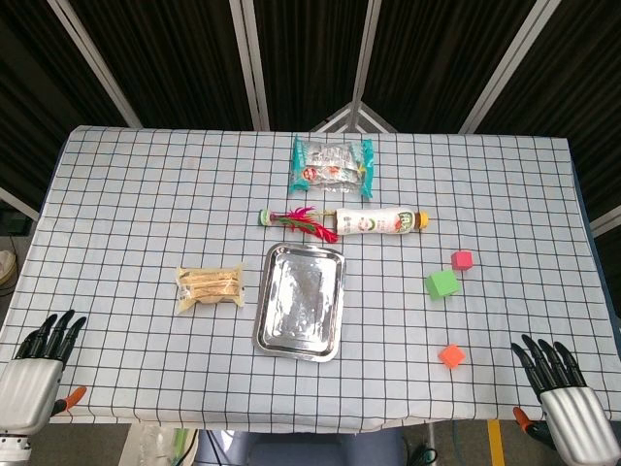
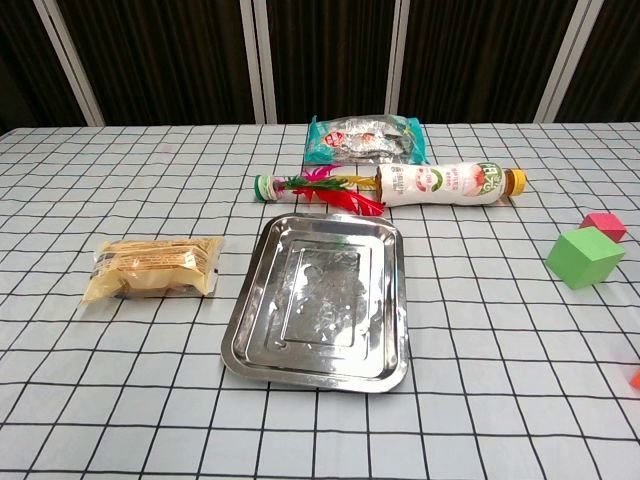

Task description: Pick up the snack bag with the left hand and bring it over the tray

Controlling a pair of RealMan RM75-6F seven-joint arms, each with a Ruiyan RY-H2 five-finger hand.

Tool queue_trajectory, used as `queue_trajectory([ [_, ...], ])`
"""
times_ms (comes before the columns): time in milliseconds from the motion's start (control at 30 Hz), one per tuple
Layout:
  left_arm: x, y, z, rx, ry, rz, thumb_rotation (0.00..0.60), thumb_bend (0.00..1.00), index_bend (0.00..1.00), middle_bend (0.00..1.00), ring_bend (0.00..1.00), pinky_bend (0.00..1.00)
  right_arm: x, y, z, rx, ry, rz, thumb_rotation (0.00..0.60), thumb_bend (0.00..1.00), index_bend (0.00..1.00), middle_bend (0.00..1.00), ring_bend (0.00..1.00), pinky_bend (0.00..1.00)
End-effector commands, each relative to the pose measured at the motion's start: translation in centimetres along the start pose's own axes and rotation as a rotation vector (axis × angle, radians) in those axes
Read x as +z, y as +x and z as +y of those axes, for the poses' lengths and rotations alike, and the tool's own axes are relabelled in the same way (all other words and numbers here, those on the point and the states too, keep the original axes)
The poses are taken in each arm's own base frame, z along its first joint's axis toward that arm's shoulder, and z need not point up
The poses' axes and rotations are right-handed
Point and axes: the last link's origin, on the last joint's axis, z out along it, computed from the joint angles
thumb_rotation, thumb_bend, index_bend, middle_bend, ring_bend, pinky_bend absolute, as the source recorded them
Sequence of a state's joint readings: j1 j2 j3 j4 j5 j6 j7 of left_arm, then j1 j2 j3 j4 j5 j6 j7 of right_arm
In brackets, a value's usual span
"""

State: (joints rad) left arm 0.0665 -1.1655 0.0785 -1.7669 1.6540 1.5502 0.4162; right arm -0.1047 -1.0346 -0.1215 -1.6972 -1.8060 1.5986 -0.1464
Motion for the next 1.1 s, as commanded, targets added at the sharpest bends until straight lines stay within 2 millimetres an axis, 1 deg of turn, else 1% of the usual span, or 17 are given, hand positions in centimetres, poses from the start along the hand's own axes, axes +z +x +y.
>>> queue_trajectory([
  [33,0.4,0.0,0.2,-0.005,-0.01,0.014,0.6,0.07,0.0,0.01,0.04,0.17,-0.1,0.0,-0.1,0.003,0.006,-0.002,0.6,0.31,0.0,0.0,0.0,0.0],
  [133,1.6,-0.4,1.0,-0.021,-0.038,0.027,0.6,0.07,0.0,0.0,0.03,0.17,-0.1,0.1,0.1,0.01,0.004,-0.003,0.6,0.31,0.0,0.0,0.0,0.0],
  [300,4.8,-1.5,3.6,-0.032,-0.087,0.02,0.6,0.09,0.0,0.0,0.0,0.17,0.0,0.4,0.5,0.034,-0.006,-0.006,0.6,0.31,0.0,0.0,0.0,0.0],
  [400,7.4,-2.4,6.0,-0.002,-0.086,0.001,0.6,0.1,0.0,0.0,0.0,0.17,0.1,0.6,0.7,0.047,0.002,-0.006,0.6,0.31,0.0,0.0,0.0,0.0],
  [433,8.0,-2.5,6.6,-0.001,-0.088,-0.002,0.6,0.1,0.0,0.0,0.0,0.17,0.2,0.6,0.7,0.049,0.002,-0.008,0.6,0.31,0.0,0.0,0.0,0.0],
  [467,9.2,-2.9,8.0,-0.001,-0.099,-0.009,0.6,0.1,0.0,0.0,0.0,0.17,0.3,0.6,0.9,0.057,0.004,-0.012,0.6,0.31,0.0,0.0,0.0,0.0],
  [600,12.2,-4.0,11.3,0.024,-0.113,-0.023,0.6,0.1,0.0,0.0,0.0,0.17,0.6,0.8,1.5,0.073,-0.002,-0.021,0.6,0.31,0.0,0.0,0.0,0.0],
  [767,16.0,-4.8,14.7,0.058,-0.106,-0.036,0.6,0.1,0.0,0.0,0.0,0.17,1.2,1.0,2.7,0.1,-0.034,-0.034,0.6,0.31,0.0,0.0,0.0,0.0],
  [867,18.0,-5.5,15.8,0.083,-0.097,-0.059,0.6,0.11,0.0,0.02,0.01,0.17,1.7,0.9,3.3,0.107,-0.057,-0.045,0.6,0.31,0.0,0.0,0.0,0.0],
  [900,18.7,-5.8,16.1,0.089,-0.096,-0.07,0.6,0.13,0.0,0.03,0.02,0.17,1.8,0.9,3.4,0.109,-0.062,-0.047,0.6,0.31,0.0,0.0,0.0,0.0],
  [1000,20.1,-5.9,16.8,0.097,-0.094,-0.075,0.6,0.18,0.0,0.07,0.05,0.18,2.1,0.9,3.6,0.109,-0.074,-0.051,0.6,0.31,0.0,0.0,0.0,0.0],
  [1067,20.8,-6.1,17.2,0.108,-0.096,-0.077,0.6,0.19,0.02,0.1,0.07,0.2,2.3,0.9,3.8,0.108,-0.082,-0.051,0.6,0.31,0.0,0.0,0.0,0.0],
  [1100,21.1,-6.3,17.3,0.114,-0.095,-0.085,0.6,0.19,0.04,0.13,0.09,0.21,2.4,0.9,3.8,0.107,-0.086,-0.052,0.6,0.31,0.0,0.0,0.0,0.0],
])
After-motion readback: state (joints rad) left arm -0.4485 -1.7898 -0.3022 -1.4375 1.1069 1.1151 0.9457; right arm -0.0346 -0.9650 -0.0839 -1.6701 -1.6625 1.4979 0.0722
